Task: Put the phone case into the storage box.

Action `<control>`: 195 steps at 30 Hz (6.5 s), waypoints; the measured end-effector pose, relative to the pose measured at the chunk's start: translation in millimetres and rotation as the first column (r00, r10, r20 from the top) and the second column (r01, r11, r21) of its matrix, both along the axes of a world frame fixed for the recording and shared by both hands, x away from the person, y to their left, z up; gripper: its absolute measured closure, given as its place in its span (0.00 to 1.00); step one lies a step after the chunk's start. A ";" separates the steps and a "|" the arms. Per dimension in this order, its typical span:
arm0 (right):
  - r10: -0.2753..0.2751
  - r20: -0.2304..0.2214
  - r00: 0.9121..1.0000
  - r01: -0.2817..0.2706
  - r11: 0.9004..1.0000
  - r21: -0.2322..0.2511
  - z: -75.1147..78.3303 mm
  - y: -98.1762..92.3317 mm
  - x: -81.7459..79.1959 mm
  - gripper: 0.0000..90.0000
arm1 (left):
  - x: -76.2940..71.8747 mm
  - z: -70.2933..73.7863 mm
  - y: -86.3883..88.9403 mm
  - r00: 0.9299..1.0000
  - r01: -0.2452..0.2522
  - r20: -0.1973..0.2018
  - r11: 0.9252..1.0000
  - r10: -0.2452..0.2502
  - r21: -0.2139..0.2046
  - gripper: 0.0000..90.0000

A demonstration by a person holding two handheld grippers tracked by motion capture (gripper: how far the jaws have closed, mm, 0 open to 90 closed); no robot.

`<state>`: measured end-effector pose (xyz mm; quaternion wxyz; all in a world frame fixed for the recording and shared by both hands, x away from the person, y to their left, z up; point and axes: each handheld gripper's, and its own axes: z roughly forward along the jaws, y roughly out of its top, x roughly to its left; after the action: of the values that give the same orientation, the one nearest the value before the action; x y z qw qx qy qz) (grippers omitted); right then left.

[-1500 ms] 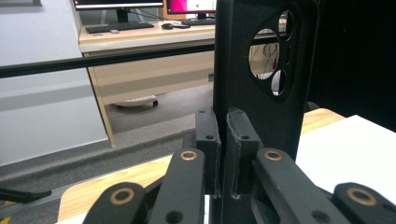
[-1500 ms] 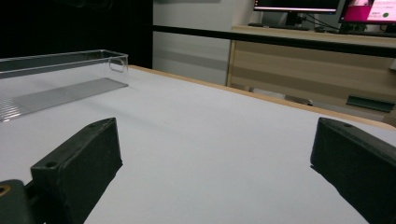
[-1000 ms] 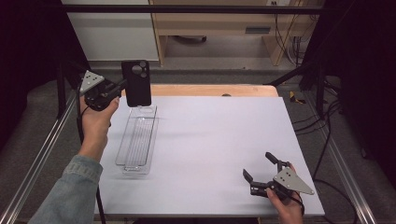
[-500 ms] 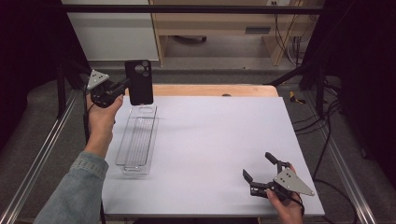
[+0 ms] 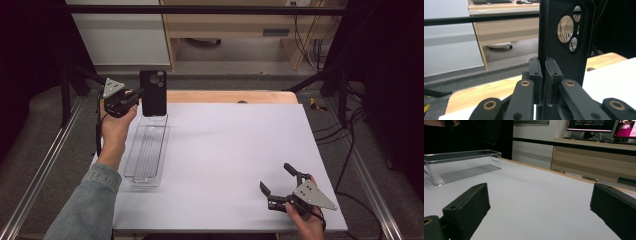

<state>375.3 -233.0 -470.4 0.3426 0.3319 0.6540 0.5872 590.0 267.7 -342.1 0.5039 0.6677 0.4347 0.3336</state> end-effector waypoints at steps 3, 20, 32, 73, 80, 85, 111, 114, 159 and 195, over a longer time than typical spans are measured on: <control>-0.003 0.003 1.000 0.003 1.000 0.002 0.1 -0.4 0.1 0.03 | -0.6 -2.4 -1.2 1.000 -0.008 -0.010 1.000 0.008 -0.003 0.94; -0.013 0.011 1.000 0.013 1.000 0.010 0.8 -2.8 -0.3 0.04 | 1.8 -21.5 4.6 0.998 -0.027 -0.058 0.999 0.029 0.029 0.94; -0.012 0.013 1.000 0.012 1.000 0.010 0.7 -2.2 -0.5 0.04 | 6.9 -32.4 16.7 0.997 -0.006 -0.071 1.000 0.008 0.024 0.94; -0.006 0.011 1.000 0.006 1.000 0.005 -0.1 -1.7 0.2 0.04 | 22.7 -54.5 15.7 0.989 -0.025 -0.148 1.000 0.025 0.007 0.94; -0.003 0.012 1.000 0.003 1.000 0.006 0.0 -1.8 -0.1 0.04 | 26.2 -57.5 15.0 0.985 -0.041 -0.167 0.999 0.042 0.009 0.94; -0.002 0.012 1.000 0.002 1.000 0.005 0.1 -1.8 -0.2 0.04 | 25.8 -57.1 13.1 0.985 -0.042 -0.166 0.999 0.044 0.014 0.94; 0.000 0.019 1.000 0.000 1.000 0.006 0.5 -1.0 -0.7 0.04 | 30.7 -55.1 19.1 0.979 -0.059 -0.197 0.998 0.053 -0.026 0.94; 0.000 0.019 1.000 0.000 1.000 0.005 0.5 -0.8 -0.5 0.04 | 31.7 -56.5 17.9 0.979 -0.056 -0.198 0.998 0.051 -0.022 0.94; 0.003 0.016 1.000 -0.003 1.000 0.013 0.5 -1.0 -0.2 0.04 | 40.9 -57.8 5.7 0.970 -0.059 -0.233 0.997 0.069 0.050 0.94; 0.009 0.018 1.000 -0.009 1.000 0.016 1.5 -1.5 0.0 0.04 | 43.5 -61.8 0.3 0.960 -0.089 -0.259 0.992 0.108 0.084 0.94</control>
<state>375.3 -234.5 -468.9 0.3433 0.3262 0.6476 0.5969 633.5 268.0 -403.9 0.4004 0.7010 0.5184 0.2820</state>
